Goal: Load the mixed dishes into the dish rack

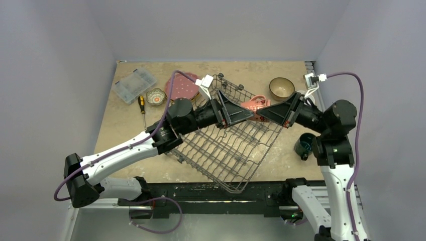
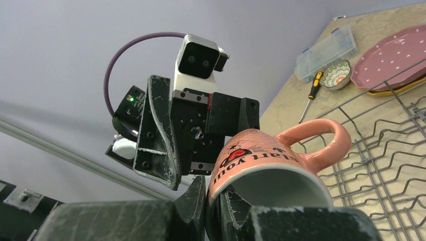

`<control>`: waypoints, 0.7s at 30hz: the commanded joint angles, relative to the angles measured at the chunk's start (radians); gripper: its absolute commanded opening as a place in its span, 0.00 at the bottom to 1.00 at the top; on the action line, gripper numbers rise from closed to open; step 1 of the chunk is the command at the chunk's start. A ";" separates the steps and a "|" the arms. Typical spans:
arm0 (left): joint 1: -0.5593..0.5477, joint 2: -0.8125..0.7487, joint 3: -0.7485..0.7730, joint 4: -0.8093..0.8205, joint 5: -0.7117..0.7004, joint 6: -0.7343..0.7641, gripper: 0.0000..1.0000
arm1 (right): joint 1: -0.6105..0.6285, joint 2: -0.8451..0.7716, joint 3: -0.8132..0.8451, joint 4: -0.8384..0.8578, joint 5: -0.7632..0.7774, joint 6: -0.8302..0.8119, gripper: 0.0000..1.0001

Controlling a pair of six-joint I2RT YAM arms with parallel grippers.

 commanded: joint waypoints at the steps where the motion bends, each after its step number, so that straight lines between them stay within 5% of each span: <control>1: -0.009 -0.022 0.011 0.092 0.015 -0.011 0.89 | 0.007 -0.026 -0.020 0.084 -0.008 0.036 0.00; 13: -0.009 0.017 0.020 0.118 -0.016 -0.076 0.97 | 0.006 -0.049 0.009 0.132 -0.044 0.065 0.00; 21: -0.010 0.040 0.025 0.166 -0.005 -0.109 0.85 | 0.006 -0.063 -0.019 0.161 -0.058 0.079 0.00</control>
